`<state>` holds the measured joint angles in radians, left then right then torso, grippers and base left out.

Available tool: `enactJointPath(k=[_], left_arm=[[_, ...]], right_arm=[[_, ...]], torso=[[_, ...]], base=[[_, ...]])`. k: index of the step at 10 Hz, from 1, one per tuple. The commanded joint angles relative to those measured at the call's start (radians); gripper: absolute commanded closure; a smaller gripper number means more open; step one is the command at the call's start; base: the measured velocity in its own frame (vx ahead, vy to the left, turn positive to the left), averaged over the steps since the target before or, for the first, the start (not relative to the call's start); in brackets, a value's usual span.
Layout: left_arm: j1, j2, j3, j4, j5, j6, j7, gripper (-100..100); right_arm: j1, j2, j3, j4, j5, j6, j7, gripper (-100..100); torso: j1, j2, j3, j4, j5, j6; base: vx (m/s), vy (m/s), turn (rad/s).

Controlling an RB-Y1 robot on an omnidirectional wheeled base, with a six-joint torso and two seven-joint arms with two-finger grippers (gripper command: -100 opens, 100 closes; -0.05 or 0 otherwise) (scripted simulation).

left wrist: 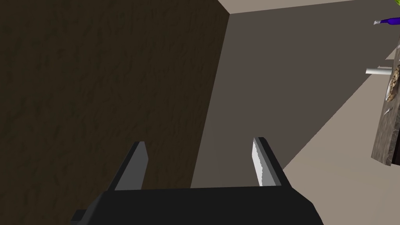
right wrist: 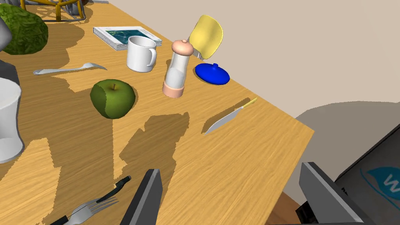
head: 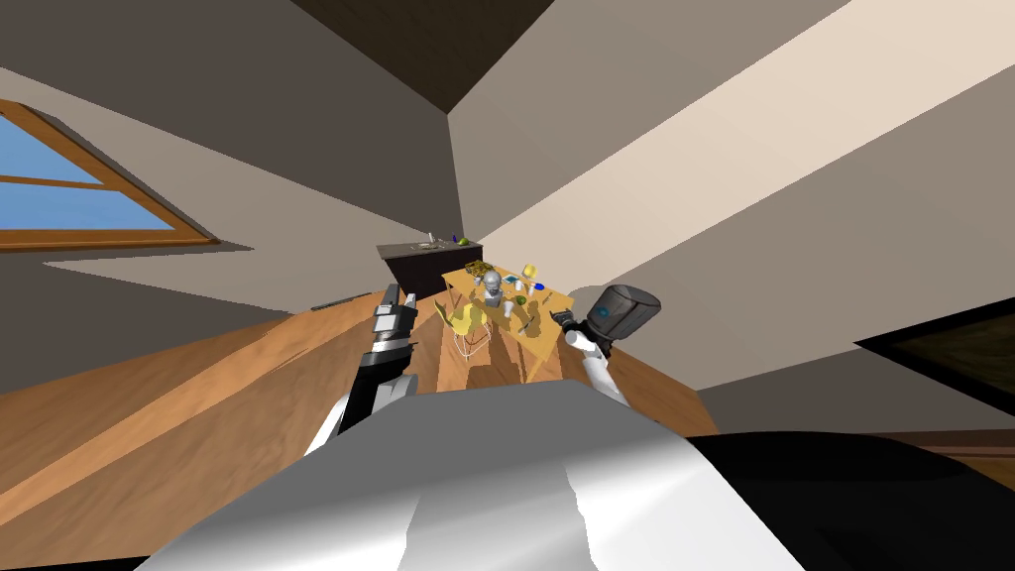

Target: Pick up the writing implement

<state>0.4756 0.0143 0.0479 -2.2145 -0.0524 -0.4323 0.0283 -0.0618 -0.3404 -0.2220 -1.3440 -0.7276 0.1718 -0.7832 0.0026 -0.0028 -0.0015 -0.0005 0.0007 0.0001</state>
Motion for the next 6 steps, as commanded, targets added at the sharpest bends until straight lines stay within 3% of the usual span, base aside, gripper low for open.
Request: enactJointPath(k=[1,2,3,4,5,6], left_arm=[[0.000,0.000,0.000,0.000,0.000,0.000,0.000,0],[0.000,0.000,0.000,0.000,0.000,0.000,0.000,0],[0.000,0.000,0.000,0.000,0.000,0.000,0.000,0],[0.000,0.000,0.000,0.000,0.000,0.000,0.000,0],[0.000,0.000,0.000,0.000,0.000,0.000,0.000,0],[0.000,0.000,0.000,0.000,0.000,0.000,0.000,0]], right_arm=[[-0.016,-0.013,0.006,0.050,-0.038,0.014,-0.023,-100],[-0.016,-0.013,0.006,0.070,-0.038,0.014,-0.023,-100],[-0.046,-0.023,-0.002,0.100,-0.082,0.054,-0.060,-100],[-0.046,-0.023,-0.002,0.137,-0.086,0.054,-0.060,-100],[-0.046,-0.023,-0.002,0.137,-0.086,0.054,-0.060,-100],[-0.076,-0.030,-0.010,0.173,-0.125,0.093,-0.097,-100]], torso=[[0.000,0.000,0.000,0.000,0.000,0.000],[-0.001,0.000,0.000,0.000,0.000,0.000],[-0.002,0.001,0.001,0.000,0.000,0.000],[-0.001,0.001,0.000,0.000,0.000,0.000],[-0.001,0.001,0.000,0.000,0.000,0.000],[-0.002,0.001,0.001,0.000,0.000,0.000]], base=[[0.035,0.033,-0.006],[0.015,0.013,0.002],[0.026,0.031,-0.004],[0.033,0.029,-0.001],[0.017,0.012,0.000],[0.027,0.024,-0.002]])
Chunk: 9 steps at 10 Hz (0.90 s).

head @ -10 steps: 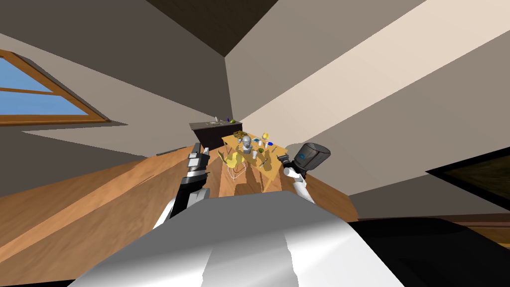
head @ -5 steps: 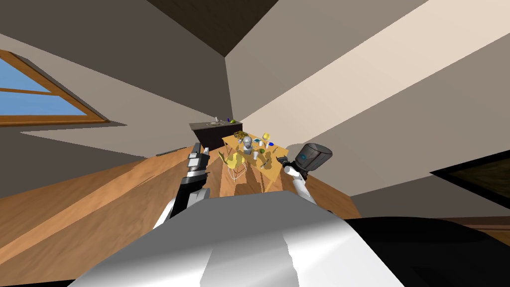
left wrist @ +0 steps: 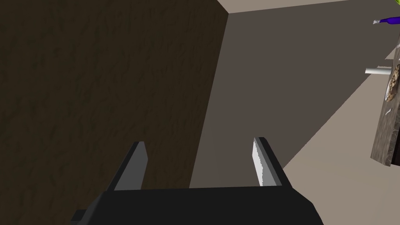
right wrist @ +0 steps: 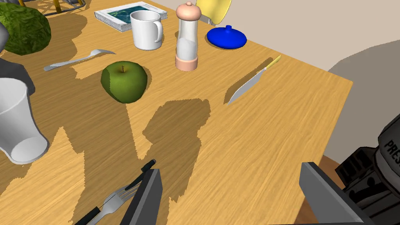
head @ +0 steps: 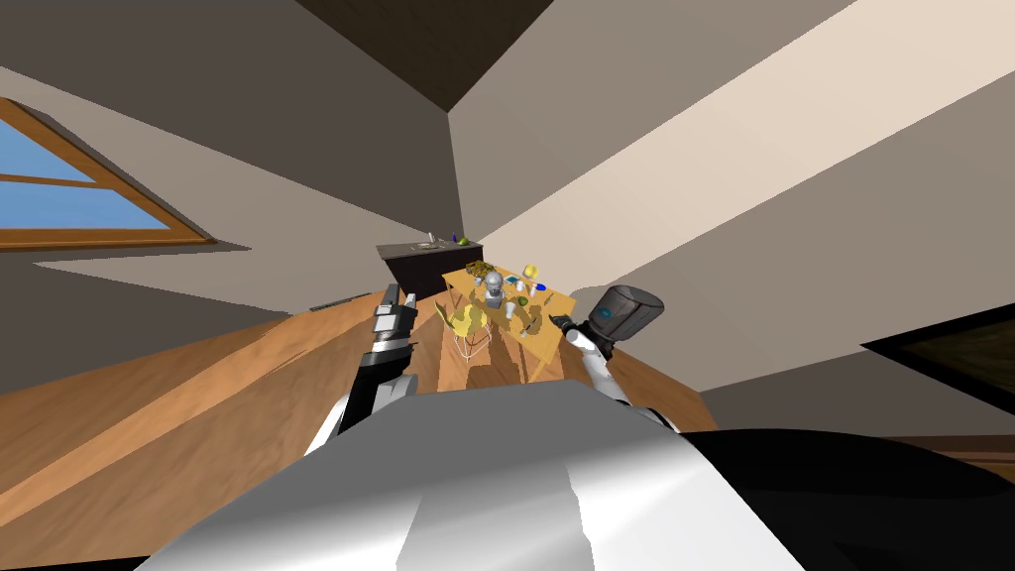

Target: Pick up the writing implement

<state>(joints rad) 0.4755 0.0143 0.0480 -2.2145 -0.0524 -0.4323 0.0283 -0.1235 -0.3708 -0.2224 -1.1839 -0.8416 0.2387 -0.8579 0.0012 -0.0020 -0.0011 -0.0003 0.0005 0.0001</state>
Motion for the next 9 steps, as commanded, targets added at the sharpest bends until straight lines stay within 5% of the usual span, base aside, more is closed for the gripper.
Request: enactJointPath(k=[1,9], left_arm=[[0.000,0.000,0.000,0.000,0.000,0.000,0.000,0],[0.000,0.000,0.000,0.000,0.000,0.000,0.000,0]], right_arm=[[-0.014,0.000,-0.010,0.043,-0.020,0.026,-0.022,-100],[-0.131,-0.016,-0.036,0.294,-0.202,0.177,-0.159,-100]], torso=[[0.000,0.000,0.000,0.000,0.000,0.000],[0.000,-0.001,-0.001,0.000,0.000,0.000]], base=[[0.033,0.026,-0.002],[0.041,0.029,-0.003]])
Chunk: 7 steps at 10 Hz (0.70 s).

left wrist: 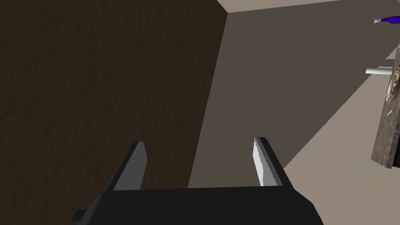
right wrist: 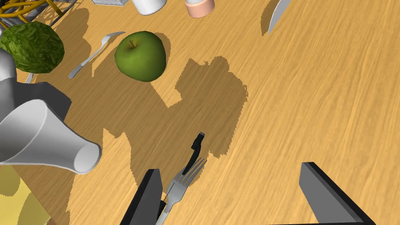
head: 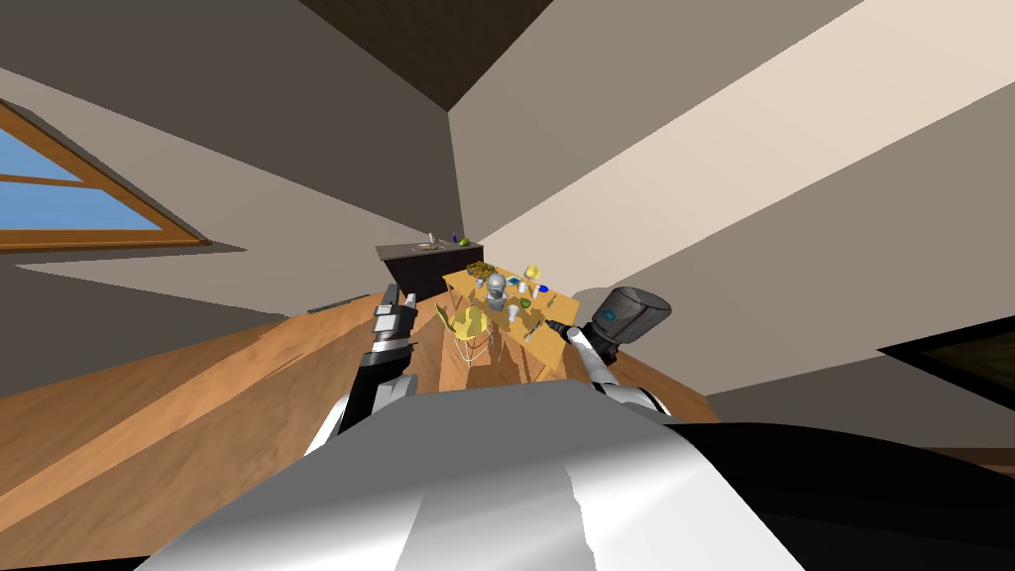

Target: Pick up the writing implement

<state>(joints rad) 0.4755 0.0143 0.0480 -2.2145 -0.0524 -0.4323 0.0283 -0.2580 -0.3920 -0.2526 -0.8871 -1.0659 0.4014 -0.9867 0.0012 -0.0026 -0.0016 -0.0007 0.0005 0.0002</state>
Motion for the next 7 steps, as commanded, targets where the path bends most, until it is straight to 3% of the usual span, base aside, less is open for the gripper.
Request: enactJointPath(k=[1,2,3,4,6,7], left_arm=[[0.000,0.000,0.000,0.000,0.000,0.000,0.000,0],[0.000,0.000,0.000,0.000,0.000,0.000,0.000,0],[0.000,0.000,0.000,0.000,0.000,0.000,0.000,0],[0.000,0.000,0.000,0.000,0.000,0.000,0.000,0],[0.000,0.000,0.000,0.000,0.000,0.000,0.000,0],[0.000,0.000,0.000,0.000,0.000,0.000,0.000,0]], right_arm=[[0.004,0.005,-0.006,-0.003,0.022,0.014,-0.031,-100],[-0.024,0.005,-0.010,0.055,-0.019,0.049,-0.059,-100],[-0.024,0.005,-0.010,0.055,-0.019,0.049,-0.062,-100],[-0.049,0.006,-0.013,0.097,-0.059,0.081,-0.091,-100],[-0.049,0.006,-0.013,0.111,-0.059,0.081,-0.091,-100],[-0.074,0.007,-0.014,0.153,-0.097,0.113,-0.118,-100]], torso=[[0.000,0.000,0.000,0.000,0.000,0.000],[-0.001,0.001,0.001,0.000,0.000,0.000],[0.000,0.001,0.000,0.000,0.000,0.000],[0.000,0.001,0.000,0.000,0.000,0.000],[0.000,0.000,0.000,0.000,0.000,0.000],[-0.001,0.001,0.001,0.000,0.000,0.000]], base=[[0.015,0.010,0.000],[0.030,0.016,-0.003],[0.031,0.016,0.001],[0.045,0.021,-0.001],[0.028,0.013,0.000],[0.032,0.007,0.000]])
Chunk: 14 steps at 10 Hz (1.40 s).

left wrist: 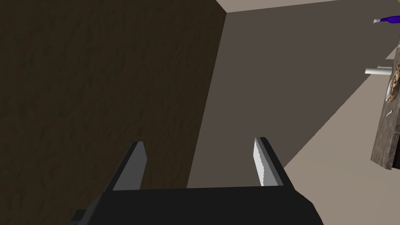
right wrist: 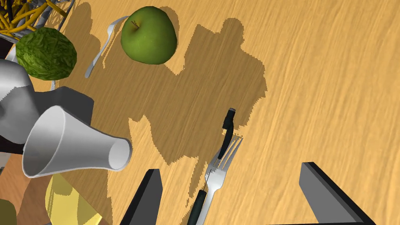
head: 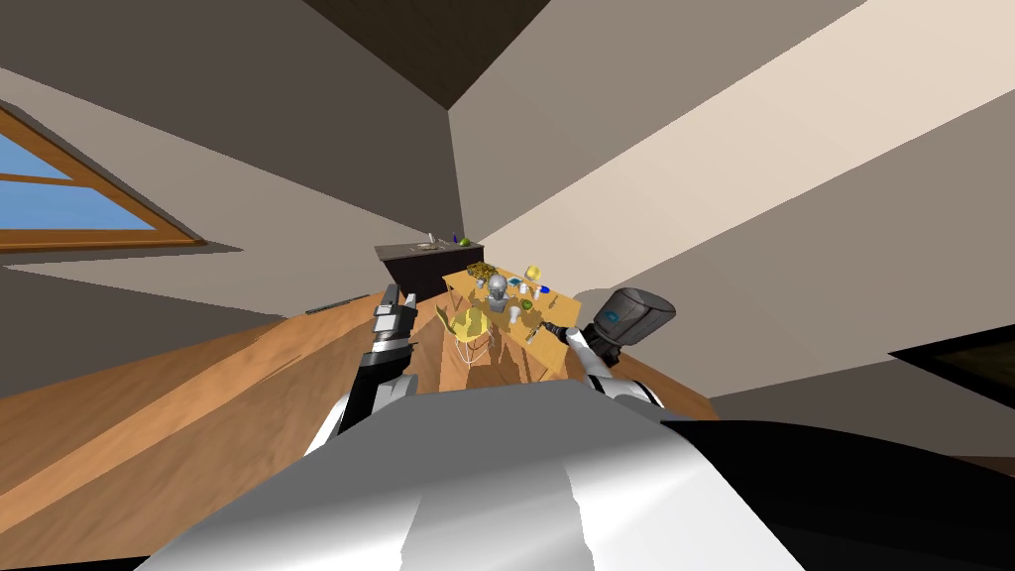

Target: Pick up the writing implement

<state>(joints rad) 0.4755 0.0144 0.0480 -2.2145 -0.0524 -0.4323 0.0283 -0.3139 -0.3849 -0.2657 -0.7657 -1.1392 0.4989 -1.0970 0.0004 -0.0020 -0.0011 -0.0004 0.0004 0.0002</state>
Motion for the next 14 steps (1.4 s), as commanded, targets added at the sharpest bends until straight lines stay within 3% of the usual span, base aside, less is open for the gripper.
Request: enactJointPath(k=[1,3,7,9,12,14], left_arm=[[0.000,0.000,0.000,0.000,0.000,0.000,0.000,0],[0.000,0.000,0.000,0.000,0.000,0.000,0.000,0],[0.000,0.000,0.000,0.000,0.000,0.000,0.000,0],[0.000,0.000,0.000,0.000,0.000,0.000,0.000,0],[0.000,0.000,0.000,0.000,0.000,0.000,0.000,0],[0.000,0.000,0.000,0.000,0.000,0.000,0.000,0]], right_arm=[[-0.018,0.000,-0.001,0.043,-0.024,0.015,-0.007,-100],[-0.061,0.003,0.000,0.119,-0.092,0.072,-0.055,-100],[-0.092,0.002,0.007,0.230,-0.147,0.119,-0.092,-100],[-0.092,0.002,0.007,0.231,-0.147,0.119,-0.092,-100],[-0.113,-0.003,0.017,0.304,-0.189,0.155,-0.119,-100],[-0.113,-0.003,0.017,0.304,-0.189,0.155,-0.119,-100]], torso=[[0.000,0.000,0.000,0.000,0.000,0.000],[0.000,0.000,0.000,0.000,0.000,0.000],[0.000,-0.001,0.000,0.000,0.000,0.000],[-0.001,0.000,0.000,0.000,0.000,0.000],[-0.001,0.001,0.000,0.000,0.000,0.000],[-0.001,0.000,0.000,0.000,0.000,0.000]], base=[[0.032,0.007,0.001],[0.046,0.011,0.003],[0.044,0.006,0.003],[0.022,-0.003,0.002],[0.028,-0.008,0.004],[0.023,-0.007,0.001]])
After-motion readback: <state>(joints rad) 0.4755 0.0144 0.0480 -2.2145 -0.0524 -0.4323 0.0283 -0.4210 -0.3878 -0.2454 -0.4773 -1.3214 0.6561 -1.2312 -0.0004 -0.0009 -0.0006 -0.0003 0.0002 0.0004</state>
